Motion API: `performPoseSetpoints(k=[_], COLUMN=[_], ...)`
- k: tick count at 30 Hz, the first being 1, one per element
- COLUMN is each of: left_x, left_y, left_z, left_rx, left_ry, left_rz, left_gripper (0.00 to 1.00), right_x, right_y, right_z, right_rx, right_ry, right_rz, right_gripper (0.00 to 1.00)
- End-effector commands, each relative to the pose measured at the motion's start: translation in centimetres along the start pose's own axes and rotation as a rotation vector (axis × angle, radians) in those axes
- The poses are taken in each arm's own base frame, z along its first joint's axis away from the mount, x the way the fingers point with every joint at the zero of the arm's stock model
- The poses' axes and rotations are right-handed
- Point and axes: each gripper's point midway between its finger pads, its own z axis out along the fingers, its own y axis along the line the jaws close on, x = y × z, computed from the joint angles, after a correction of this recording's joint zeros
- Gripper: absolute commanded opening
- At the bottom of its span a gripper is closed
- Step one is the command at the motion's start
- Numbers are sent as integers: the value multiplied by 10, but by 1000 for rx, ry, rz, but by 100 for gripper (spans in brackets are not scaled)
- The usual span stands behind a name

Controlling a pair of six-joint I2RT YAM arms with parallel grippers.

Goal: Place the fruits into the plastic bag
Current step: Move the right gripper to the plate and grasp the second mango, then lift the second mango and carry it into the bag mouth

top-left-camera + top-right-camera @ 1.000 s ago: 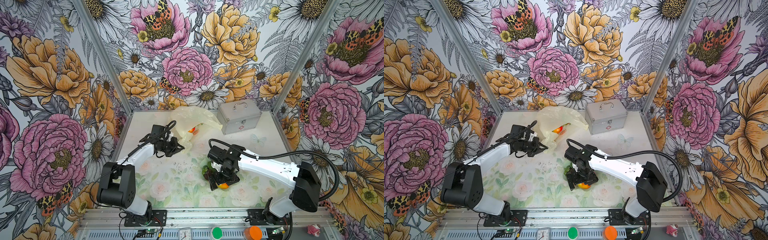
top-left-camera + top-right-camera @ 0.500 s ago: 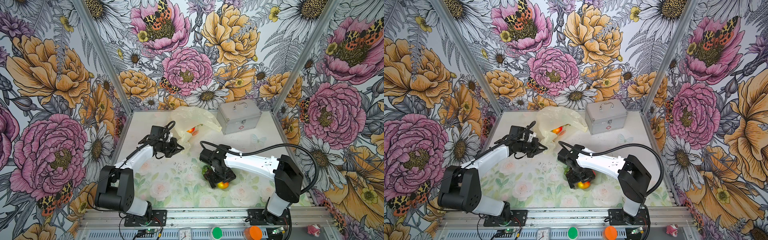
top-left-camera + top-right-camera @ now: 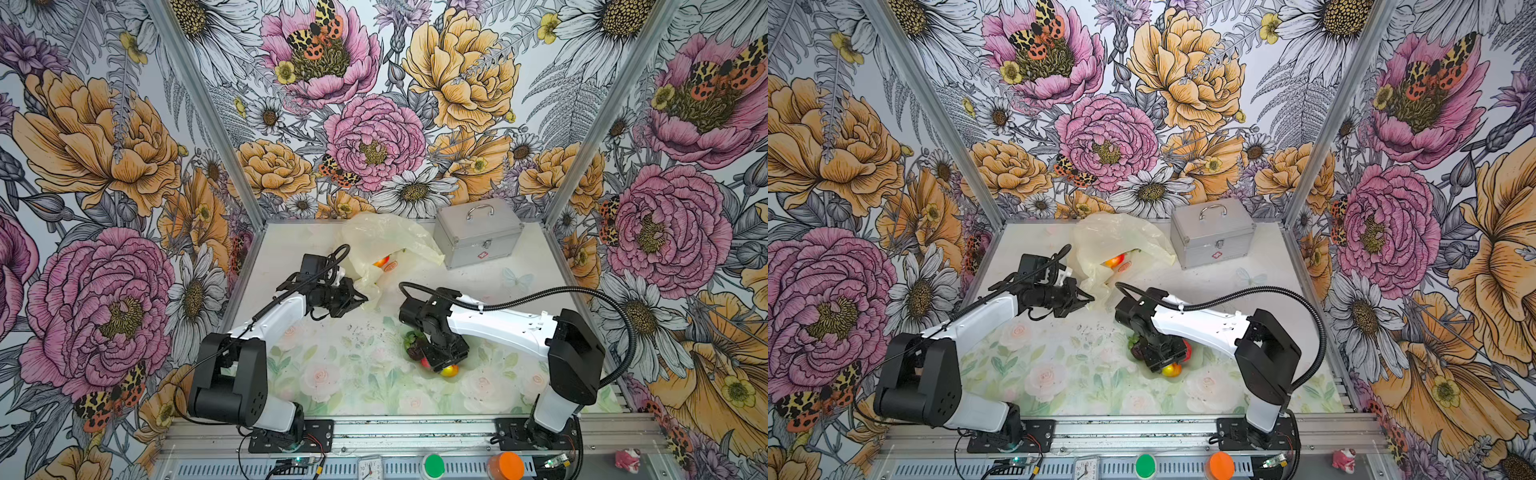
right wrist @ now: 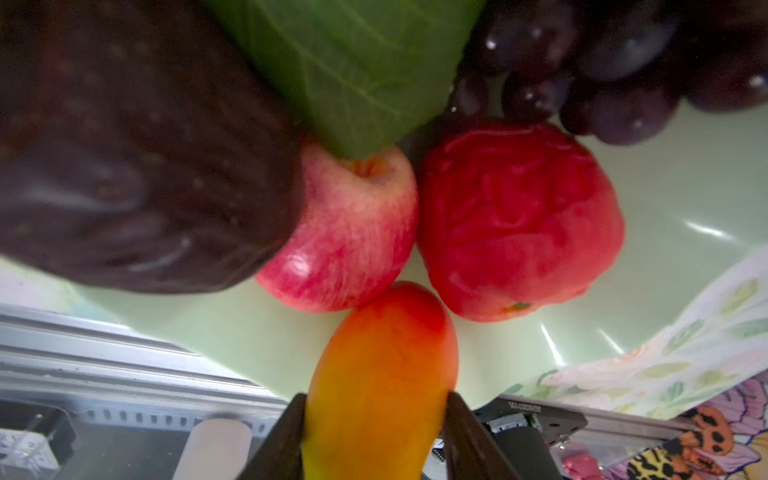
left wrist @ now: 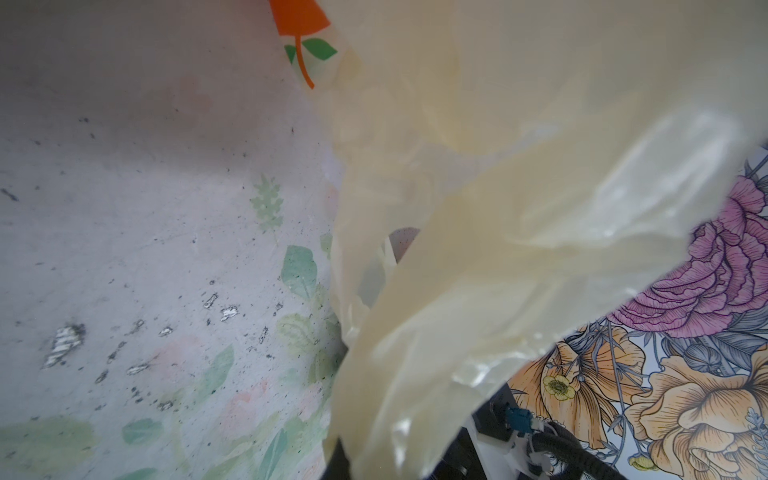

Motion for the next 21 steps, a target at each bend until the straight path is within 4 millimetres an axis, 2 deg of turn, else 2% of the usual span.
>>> performPoseSetpoints(k=[1, 4, 8, 12, 14, 17, 21], left_x=[-4, -3, -2, -2, -1, -2, -1], left_y=[-5, -6, -10, -14, -16, -20, -28], left_z=[-1, 1, 4, 6, 8, 10, 14], left_rx=[8, 6, 5, 3, 4, 5, 10], left_ry=[-41, -41, -43, -41, -37, -36, -25], left_rz=[22, 23, 26, 28, 31, 31, 36], left_gripper=[0, 0, 0, 0, 0, 0, 0], right_x=[-2, -6, -8, -20, -36, -72, -140], right_y=[-3, -8, -14, -17, -24, -30, -33], right_z=[-21, -29, -43, -75, -97, -133, -166], right_rx=[1, -7, -62, -213, -327, -531, -780], right_ry=[-60, -83, -103, -154, -209, -321, -459], right_rz=[-6, 4, 38, 109, 170, 256, 346], right_gripper=[36, 29, 27, 27, 27, 27, 27])
